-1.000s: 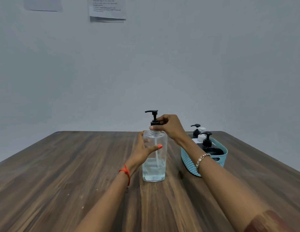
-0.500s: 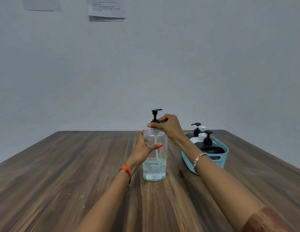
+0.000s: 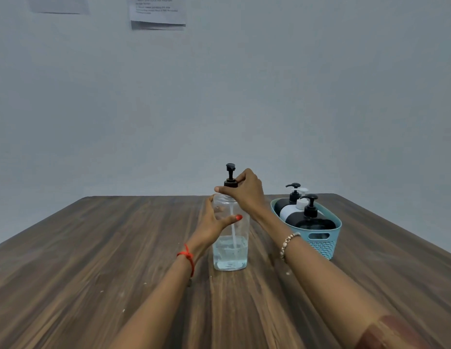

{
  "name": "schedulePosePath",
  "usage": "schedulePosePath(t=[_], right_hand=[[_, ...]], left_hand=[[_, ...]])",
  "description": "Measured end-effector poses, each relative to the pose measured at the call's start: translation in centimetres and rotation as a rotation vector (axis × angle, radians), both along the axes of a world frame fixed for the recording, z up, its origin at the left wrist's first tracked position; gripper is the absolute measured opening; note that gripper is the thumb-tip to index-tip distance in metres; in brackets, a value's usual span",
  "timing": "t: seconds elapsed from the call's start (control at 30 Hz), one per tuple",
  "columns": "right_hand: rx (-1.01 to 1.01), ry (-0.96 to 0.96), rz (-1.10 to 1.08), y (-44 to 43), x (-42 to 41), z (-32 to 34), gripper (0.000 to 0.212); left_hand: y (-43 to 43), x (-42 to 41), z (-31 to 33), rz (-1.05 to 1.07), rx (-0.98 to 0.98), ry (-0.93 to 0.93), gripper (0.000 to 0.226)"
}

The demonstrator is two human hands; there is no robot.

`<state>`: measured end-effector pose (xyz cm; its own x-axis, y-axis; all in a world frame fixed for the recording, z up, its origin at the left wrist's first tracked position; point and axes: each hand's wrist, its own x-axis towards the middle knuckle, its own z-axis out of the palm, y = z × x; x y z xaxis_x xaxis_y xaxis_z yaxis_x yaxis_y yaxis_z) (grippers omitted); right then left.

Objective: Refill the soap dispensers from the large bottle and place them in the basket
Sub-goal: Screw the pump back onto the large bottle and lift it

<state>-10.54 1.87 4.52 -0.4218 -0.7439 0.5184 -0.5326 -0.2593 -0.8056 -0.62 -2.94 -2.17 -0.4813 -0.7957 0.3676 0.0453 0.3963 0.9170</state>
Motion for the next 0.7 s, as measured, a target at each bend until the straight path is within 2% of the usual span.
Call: schedulePosePath(t=[0.1, 0.17, 0.23, 0.3, 0.37, 0.43, 0.53, 0.6, 0.7], right_hand=[[0.067, -0.088, 0.25, 0.5, -1.3, 0.7, 0.024], [0.072, -0.118, 0.323, 0.7, -2.1, 1.0, 0.022], [0.036, -0.108, 0.267, 0.9, -1.8, 1.1, 0.02], [0.007, -0.085, 0.115, 0.8, -0.6, 0.9, 0.021], [-0.036, -0.025, -0.033, 0.6, 0.5, 0.5, 0.025], [-0.058, 0.051, -0.079, 0.4, 0.8, 0.5, 0.028], [0.054, -0.004, 0.139, 0.4, -0.2, 1.0, 0.019], [0.117, -0.035, 0.268, 0.6, -1.3, 1.2, 0.027], [0.093, -0.036, 0.272, 0.9, -1.6, 1.1, 0.033]], left_hand=[[0.3, 0.2, 0.1, -0.008, 0.014, 0.002, 0.074], [0.5, 0.2, 0.3, -0.016, 0.019, 0.009, 0.075], [0.5, 0.2, 0.2, -0.009, 0.018, 0.002, 0.076], [0.3, 0.2, 0.1, 0.006, 0.008, -0.004, 0.074], [0.2, 0.1, 0.0, 0.002, 0.008, 0.0, 0.069], [0.2, 0.2, 0.0, -0.005, 0.008, -0.002, 0.07], [0.0, 0.3, -0.1, 0.025, -0.003, -0.014, 0.078], [-0.1, 0.2, 0.0, 0.023, -0.007, -0.021, 0.08], [0.1, 0.1, 0.0, 0.022, -0.01, -0.011, 0.077]])
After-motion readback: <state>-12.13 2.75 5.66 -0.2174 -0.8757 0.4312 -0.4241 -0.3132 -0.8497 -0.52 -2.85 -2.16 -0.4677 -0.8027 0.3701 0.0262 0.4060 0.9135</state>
